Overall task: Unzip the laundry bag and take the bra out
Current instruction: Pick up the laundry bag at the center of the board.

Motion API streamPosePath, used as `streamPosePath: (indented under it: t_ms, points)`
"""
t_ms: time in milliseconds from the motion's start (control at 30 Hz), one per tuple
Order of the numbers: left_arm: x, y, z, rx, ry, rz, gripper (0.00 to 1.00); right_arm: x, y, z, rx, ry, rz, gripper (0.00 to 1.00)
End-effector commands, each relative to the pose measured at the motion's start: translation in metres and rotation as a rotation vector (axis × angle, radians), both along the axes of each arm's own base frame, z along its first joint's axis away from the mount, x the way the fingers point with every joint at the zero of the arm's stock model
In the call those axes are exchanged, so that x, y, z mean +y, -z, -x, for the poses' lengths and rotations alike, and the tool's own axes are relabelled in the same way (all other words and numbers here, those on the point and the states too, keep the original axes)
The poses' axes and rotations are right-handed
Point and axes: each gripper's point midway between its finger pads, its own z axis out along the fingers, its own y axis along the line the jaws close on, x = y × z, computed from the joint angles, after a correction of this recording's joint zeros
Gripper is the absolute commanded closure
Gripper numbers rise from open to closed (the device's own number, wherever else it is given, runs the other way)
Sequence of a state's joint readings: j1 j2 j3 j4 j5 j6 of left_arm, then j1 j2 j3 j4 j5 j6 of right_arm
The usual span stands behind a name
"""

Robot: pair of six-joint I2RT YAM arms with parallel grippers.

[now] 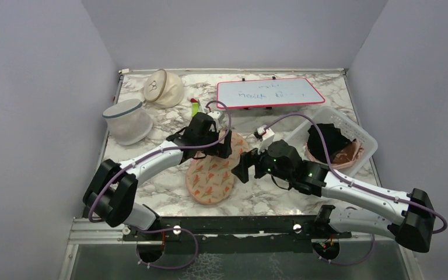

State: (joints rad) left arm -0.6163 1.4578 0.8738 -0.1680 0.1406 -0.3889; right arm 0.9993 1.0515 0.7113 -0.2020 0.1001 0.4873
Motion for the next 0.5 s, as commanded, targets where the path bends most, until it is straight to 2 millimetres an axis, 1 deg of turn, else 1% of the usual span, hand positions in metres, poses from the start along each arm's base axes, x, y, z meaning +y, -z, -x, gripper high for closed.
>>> streamPosePath:
  t_ms: [0, 100, 167, 267, 333, 400, 467]
  points:
    - [0.029, -0.025, -0.016, -0.142, -0.097, -0.085, 0.01, -0.024, 0.001, -0.008, -0.037, 0.094, 0.04, 0.0]
    - [0.035, -0.026, -0.005, -0.141, -0.091, -0.114, 0.01, -0.034, 0.003, -0.01, -0.046, 0.127, 0.056, 0.0]
    - [0.032, -0.024, 0.008, -0.13, -0.063, -0.126, 0.01, -0.041, 0.005, -0.012, -0.046, 0.157, 0.076, 0.0]
    - [0.022, -0.027, 0.031, -0.156, -0.022, -0.137, 0.01, -0.055, 0.011, -0.018, -0.045, 0.227, 0.111, 0.0]
    - [0.014, -0.034, 0.042, -0.206, -0.004, -0.165, 0.02, -0.065, 0.009, -0.022, -0.035, 0.286, 0.126, 0.0]
    - [0.005, -0.039, 0.054, -0.236, 0.021, -0.193, 0.06, -0.079, 0.011, -0.024, -0.015, 0.367, 0.144, 0.0]
    - [-0.005, -0.038, 0.062, -0.263, 0.046, -0.222, 0.1, -0.092, 0.013, -0.027, -0.011, 0.438, 0.147, 0.0]
